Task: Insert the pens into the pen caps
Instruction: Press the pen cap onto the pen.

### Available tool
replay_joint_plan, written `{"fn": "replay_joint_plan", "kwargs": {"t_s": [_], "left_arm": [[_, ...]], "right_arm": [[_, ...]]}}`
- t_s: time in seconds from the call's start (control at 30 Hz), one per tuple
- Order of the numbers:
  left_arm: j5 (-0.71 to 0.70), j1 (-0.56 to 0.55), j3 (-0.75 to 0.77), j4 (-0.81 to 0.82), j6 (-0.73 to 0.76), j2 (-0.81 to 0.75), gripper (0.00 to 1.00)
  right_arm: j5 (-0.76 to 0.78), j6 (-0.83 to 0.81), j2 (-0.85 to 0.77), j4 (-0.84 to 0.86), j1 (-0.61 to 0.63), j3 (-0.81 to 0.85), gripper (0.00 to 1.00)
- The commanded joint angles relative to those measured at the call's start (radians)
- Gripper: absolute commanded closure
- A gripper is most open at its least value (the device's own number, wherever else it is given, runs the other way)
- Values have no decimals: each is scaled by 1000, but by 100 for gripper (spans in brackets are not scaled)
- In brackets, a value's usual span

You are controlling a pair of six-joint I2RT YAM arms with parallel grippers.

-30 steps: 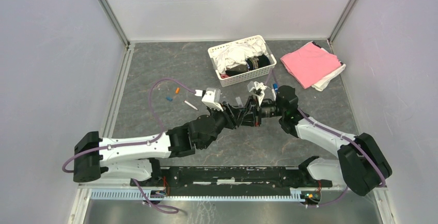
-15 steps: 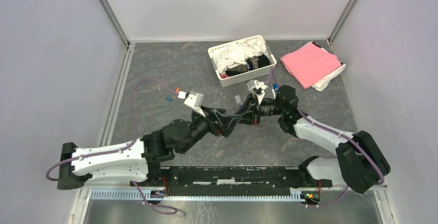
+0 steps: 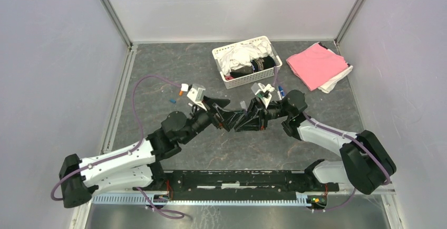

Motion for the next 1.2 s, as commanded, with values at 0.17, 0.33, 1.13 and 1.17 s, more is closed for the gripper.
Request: {"fn": "replay_joint_plan", "kwargs": {"t_s": [0.17, 0.33, 1.13, 1.17], "left_arm": [[414, 133, 73, 212, 5, 143, 31], [415, 133, 80, 202, 6, 150, 37], [366, 133, 124, 124, 16, 176, 71], [366, 133, 124, 121, 16, 178, 79]], "right_arm": [[-51, 27, 20, 62, 15, 33, 100], [-48, 28, 25, 54, 15, 39, 100], [-26, -74, 29, -109, 12, 68, 100], [-26, -74, 29, -109, 11, 68, 100]]}}
